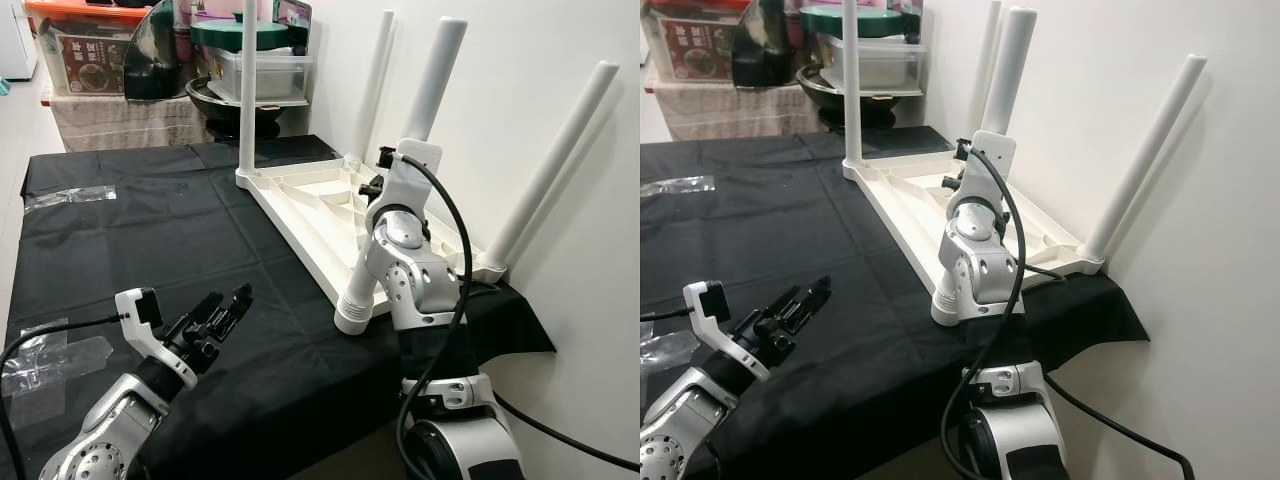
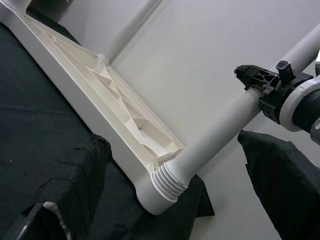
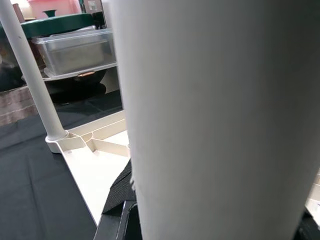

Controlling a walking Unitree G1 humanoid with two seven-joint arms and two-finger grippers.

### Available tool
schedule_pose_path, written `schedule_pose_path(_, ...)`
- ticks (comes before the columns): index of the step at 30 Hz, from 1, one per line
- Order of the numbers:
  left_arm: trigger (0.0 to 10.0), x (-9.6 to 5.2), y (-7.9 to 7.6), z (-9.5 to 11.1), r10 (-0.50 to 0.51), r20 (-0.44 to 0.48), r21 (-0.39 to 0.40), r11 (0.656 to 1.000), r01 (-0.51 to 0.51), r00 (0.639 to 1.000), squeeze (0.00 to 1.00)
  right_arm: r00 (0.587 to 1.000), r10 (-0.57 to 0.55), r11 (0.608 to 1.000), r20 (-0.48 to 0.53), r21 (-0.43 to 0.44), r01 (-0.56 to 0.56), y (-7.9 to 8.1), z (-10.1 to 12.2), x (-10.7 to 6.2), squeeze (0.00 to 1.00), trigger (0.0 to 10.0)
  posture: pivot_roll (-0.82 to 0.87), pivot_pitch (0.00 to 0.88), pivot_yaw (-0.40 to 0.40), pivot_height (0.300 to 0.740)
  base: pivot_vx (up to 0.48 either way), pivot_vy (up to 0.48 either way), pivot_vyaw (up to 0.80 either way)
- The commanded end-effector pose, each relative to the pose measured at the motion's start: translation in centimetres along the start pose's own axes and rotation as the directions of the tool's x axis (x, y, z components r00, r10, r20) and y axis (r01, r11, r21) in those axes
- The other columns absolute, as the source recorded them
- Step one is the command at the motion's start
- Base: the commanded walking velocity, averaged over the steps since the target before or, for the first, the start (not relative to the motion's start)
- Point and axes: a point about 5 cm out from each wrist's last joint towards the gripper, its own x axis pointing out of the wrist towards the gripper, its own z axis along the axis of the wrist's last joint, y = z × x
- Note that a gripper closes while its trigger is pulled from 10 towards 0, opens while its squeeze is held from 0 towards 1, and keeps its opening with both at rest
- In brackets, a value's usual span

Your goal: Building children table

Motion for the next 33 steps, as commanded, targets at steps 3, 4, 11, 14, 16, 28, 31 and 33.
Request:
schedule_pose_path(3, 10.0, 0.2, 0.1, -0.2, -0.003, -0.016, 0.001, 1.000, 0.003, 1.000, 0.00, 0.981, -0.031, 0.999, -0.191, 0.035, 0.039, -0.6, -3.8, 0.0, 0.00, 10.0, 0.04, 0.000, -0.111, 0.740, 0.000, 0.000, 0.00)
schedule_pose_path(4, 10.0, 0.2, 0.1, -0.2, -0.004, -0.018, 0.002, 1.000, 0.004, 1.000, 0.00, 0.982, -0.029, 0.998, -0.188, 0.040, 0.037, -0.6, -3.7, 0.0, 0.11, 10.0, 0.04, 0.000, -0.111, 0.740, 0.000, 0.000, 0.00)
schedule_pose_path(11, 10.0, 0.2, 0.1, -0.3, -0.008, -0.022, 0.003, 1.000, 0.008, 1.000, 0.00, 0.983, -0.025, 0.998, -0.184, 0.051, 0.035, -0.6, -3.5, -0.2, 1.00, 10.0, 0.04, 0.000, -0.106, 0.740, 0.000, 0.000, 0.00)
schedule_pose_path(14, 10.0, 0.2, 0.1, -0.3, -0.009, -0.024, 0.004, 1.000, 0.009, 1.000, 0.00, 0.985, -0.022, 0.998, -0.172, 0.059, 0.032, -0.7, -3.2, -0.3, 1.00, 10.0, 0.04, 0.000, -0.106, 0.740, 0.000, 0.000, 0.00)
schedule_pose_path(16, 10.0, 0.2, 0.1, -0.3, -0.008, -0.024, 0.004, 1.000, 0.008, 1.000, 0.00, 0.986, -0.018, 0.998, -0.165, 0.063, 0.029, -0.6, -3.0, -0.3, 1.00, 10.0, 0.04, 0.000, -0.106, 0.740, 0.000, 0.000, 0.00)
schedule_pose_path(28, 10.0, 0.2, 0.1, -0.2, -0.013, -0.028, 0.006, 1.000, 0.014, 1.000, 0.00, 0.966, 0.256, 0.963, -0.032, 0.091, -0.253, -0.6, 1.7, -0.7, 1.00, 10.0, 0.04, 0.000, -0.100, 0.740, 0.000, 0.000, 0.00)
schedule_pose_path(31, 10.0, 0.3, 0.1, -0.2, -0.014, -0.028, 0.006, 1.000, 0.015, 1.000, 0.00, 0.960, 0.281, 0.957, -0.015, 0.075, -0.279, -0.9, 2.3, -0.6, 1.00, 10.0, 0.03, 0.000, -0.097, 0.740, 0.000, 0.000, 0.00)
schedule_pose_path(33, 10.0, 0.3, 0.1, -0.2, -0.015, -0.028, 0.005, 1.000, 0.015, 0.999, 0.00, 0.949, 0.314, 0.948, -0.007, 0.053, -0.313, -1.2, 2.6, -0.6, 1.00, 10.0, 0.03, 0.000, -0.097, 0.740, 0.000, 0.000, 0.00)
